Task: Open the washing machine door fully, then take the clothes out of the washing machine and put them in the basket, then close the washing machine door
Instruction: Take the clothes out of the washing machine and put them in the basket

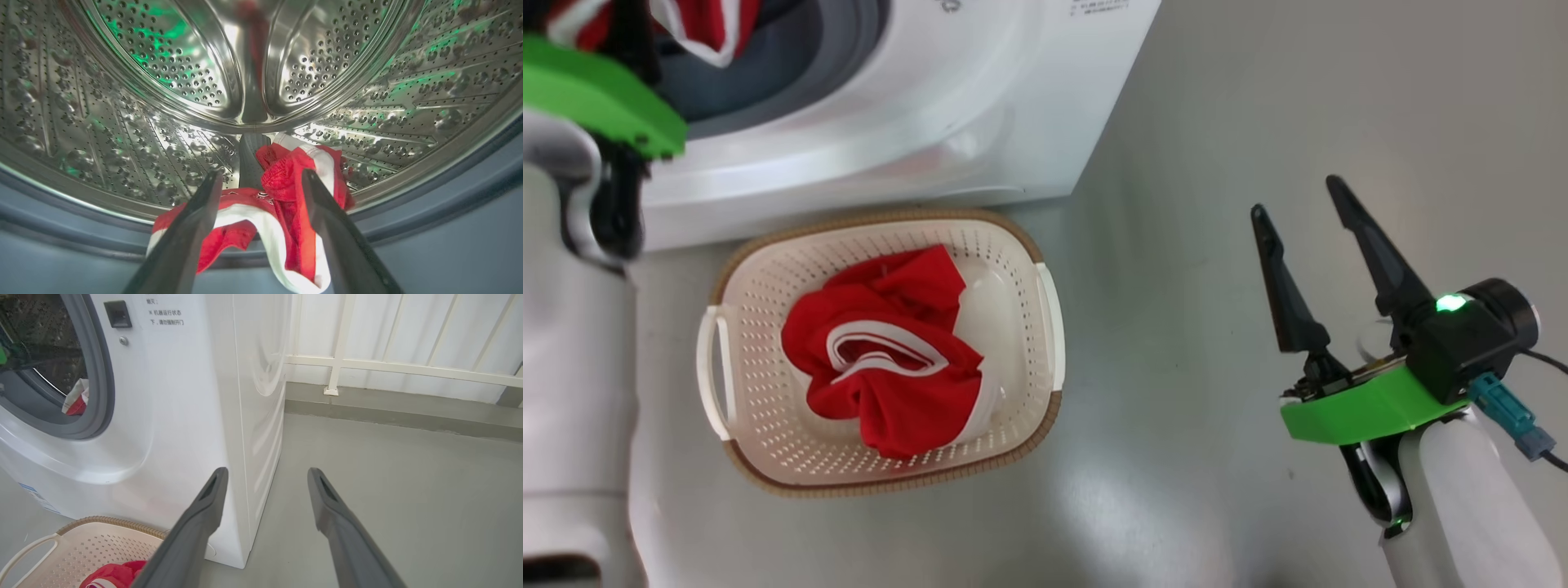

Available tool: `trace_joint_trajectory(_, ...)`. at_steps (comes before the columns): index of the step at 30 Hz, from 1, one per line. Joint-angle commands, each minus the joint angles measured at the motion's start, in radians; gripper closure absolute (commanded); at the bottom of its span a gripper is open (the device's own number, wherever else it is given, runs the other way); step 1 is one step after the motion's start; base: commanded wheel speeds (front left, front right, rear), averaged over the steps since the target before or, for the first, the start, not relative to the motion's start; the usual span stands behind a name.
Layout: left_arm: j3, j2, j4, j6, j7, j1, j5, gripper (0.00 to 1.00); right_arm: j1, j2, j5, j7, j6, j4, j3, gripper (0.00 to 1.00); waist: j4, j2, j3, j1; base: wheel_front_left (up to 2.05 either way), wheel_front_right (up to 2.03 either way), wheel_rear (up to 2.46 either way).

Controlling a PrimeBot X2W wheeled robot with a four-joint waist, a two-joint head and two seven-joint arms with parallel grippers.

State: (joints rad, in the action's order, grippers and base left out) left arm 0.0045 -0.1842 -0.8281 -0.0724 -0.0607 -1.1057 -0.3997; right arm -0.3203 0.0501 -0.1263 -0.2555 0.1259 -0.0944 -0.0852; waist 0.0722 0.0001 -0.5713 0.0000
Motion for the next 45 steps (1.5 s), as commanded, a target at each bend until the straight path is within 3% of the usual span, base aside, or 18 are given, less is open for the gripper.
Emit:
trace_joint_trajectory(1,0.013,-0.05,0.002,-0.01,0.015,-0.029,-0.009,0.0,-0.008,0.0,0.008,-0.006,0.005,0.028,-0.019,0.0,0.003,-0.0001,-0.028,0.0,0.0,0.0,0.0)
trace_joint_trajectory(11,-0.001,-0.057,-0.199,-0.014,0.183,-0.159,-0.042,0.0,-0.029,0.0,-0.003,-0.006,0.005,0.03,-0.032,0.0,0.024,-0.0001,-0.057,0.0,0.0,0.0,0.0)
trace_joint_trajectory(19,-0.027,-0.063,-0.263,-0.036,0.213,-0.203,-0.05,0.0,-0.041,0.0,-0.016,-0.006,0.005,0.031,-0.038,0.0,0.045,-0.0001,-0.073,0.0,0.0,0.0,0.0)
trace_joint_trajectory(20,-0.031,-0.063,-0.268,-0.038,0.214,-0.207,-0.05,0.18,-0.042,0.0,-0.017,-0.006,0.005,0.031,-0.038,0.0,0.047,-0.0001,-0.074,0.0,0.0,0.0,0.0)
trace_joint_trajectory(21,-0.031,-0.063,-0.268,-0.038,0.214,-0.207,-0.05,0.18,-0.042,0.0,-0.017,-0.006,0.005,0.031,-0.038,0.0,0.047,-0.0001,-0.074,0.0,0.0,0.0,0.0)
trace_joint_trajectory(22,-0.035,-0.063,-0.273,-0.041,0.216,-0.211,-0.051,0.62,-0.043,0.0,-0.019,-0.006,0.005,0.031,-0.038,0.0,0.049,-0.0001,-0.075,0.0,0.0,0.0,0.0)
trace_joint_trajectory(23,-0.042,-0.064,-0.278,-0.043,0.22,-0.214,-0.049,0.9,-0.043,0.0,-0.021,-0.006,0.005,0.031,-0.038,0.0,0.051,-0.0001,-0.076,0.0,0.0,0.0,0.0)
trace_joint_trajectory(24,-0.049,-0.066,-0.282,-0.045,0.22,-0.217,-0.046,1.0,-0.044,0.0,-0.022,-0.006,0.005,0.031,-0.037,0.0,0.052,-0.0001,-0.076,0.0,0.0,0.0,0.0)
trace_joint_trajectory(32,-0.087,-0.075,-0.283,-0.052,0.155,-0.224,-0.032,1.0,-0.049,0.0,-0.028,-0.006,0.005,0.027,-0.035,0.0,0.049,-0.0001,-0.073,0.0,0.0,0.0,0.0)
trace_joint_trajectory(45,-0.12,-0.076,-0.207,-0.057,-0.141,-0.097,-0.036,1.0,-0.042,0.0,-0.019,-0.006,0.005,0.014,-0.026,0.0,0.006,-0.0001,-0.036,0.0,0.0,0.0,0.0)
